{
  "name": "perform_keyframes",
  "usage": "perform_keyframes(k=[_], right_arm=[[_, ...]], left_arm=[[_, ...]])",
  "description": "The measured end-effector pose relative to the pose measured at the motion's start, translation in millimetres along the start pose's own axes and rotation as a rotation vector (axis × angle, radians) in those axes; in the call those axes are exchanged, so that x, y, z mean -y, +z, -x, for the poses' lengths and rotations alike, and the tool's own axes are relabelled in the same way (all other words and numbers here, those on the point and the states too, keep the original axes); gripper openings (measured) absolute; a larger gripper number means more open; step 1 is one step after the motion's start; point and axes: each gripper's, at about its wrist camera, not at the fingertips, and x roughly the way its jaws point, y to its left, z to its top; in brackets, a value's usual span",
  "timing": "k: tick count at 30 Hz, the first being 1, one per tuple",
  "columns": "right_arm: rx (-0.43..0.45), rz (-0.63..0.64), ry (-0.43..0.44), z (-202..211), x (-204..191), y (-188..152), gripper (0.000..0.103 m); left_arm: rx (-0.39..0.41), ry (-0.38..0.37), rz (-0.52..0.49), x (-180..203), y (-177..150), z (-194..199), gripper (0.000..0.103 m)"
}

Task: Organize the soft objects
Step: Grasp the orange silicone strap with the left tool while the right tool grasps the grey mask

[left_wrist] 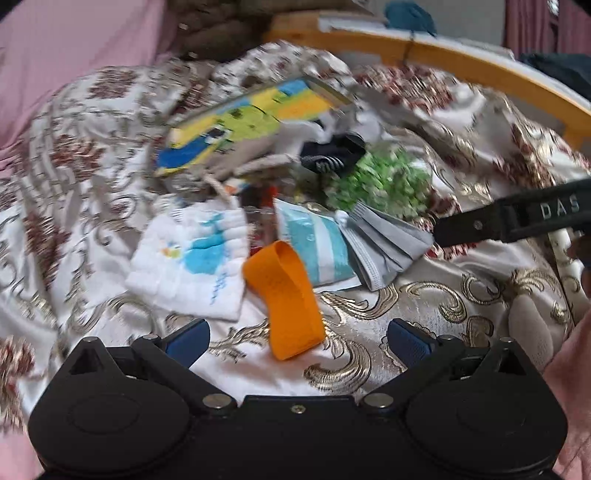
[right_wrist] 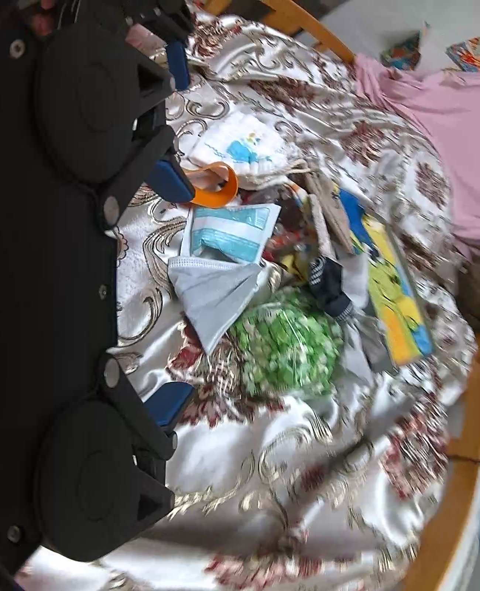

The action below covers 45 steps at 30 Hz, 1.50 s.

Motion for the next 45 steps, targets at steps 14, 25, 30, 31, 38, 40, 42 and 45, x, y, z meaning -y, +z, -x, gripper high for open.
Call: perform_keyframes(k=[14, 25, 30, 31, 38, 40, 42, 45], right_arm=[[-0.128, 0.258, 0.033, -76.8, -10.0, 43.6, 0.102], [-0.156, 0.347, 0.008, -111.8, -34.4, 29.7, 0.077], [-0.167, 0.337, 0.000, -121.5, -26.8, 28.7, 0.070], [-0.169, 0.335, 0.000, -122.4, -25.9, 28.9, 0.069], [-0.180, 0.323, -0.010, -124.1, -23.5, 26.0, 0.065], [-0.176, 0.320, -0.018, -123.9, -22.9, 25.9, 0.060], [-0.174, 0.315, -0.021, -123.8, -21.5, 26.2, 0.057], [-0.159, 0.311, -0.025, -121.1, -20.0, 26.7, 0.040]], left_arm=[[-0.176, -0.020, -0.092, -7.1, 20.8, -61.7, 0.085], [-0.260, -0.082, -0.037, -12.9, 19.8, -82.4, 0.074], [-0.285, -0.095, -0.016, -15.5, 19.1, -88.5, 0.069], [-0.291, -0.096, -0.012, -15.8, 19.0, -89.4, 0.066], [-0.295, -0.116, 0.036, -22.2, 17.3, -90.1, 0.043], [-0.285, -0.113, 0.040, -22.7, 17.3, -88.3, 0.042], [-0.263, -0.110, 0.044, -22.8, 17.5, -84.9, 0.041], [-0.242, -0.123, 0.062, -26.3, 18.1, -79.5, 0.040]])
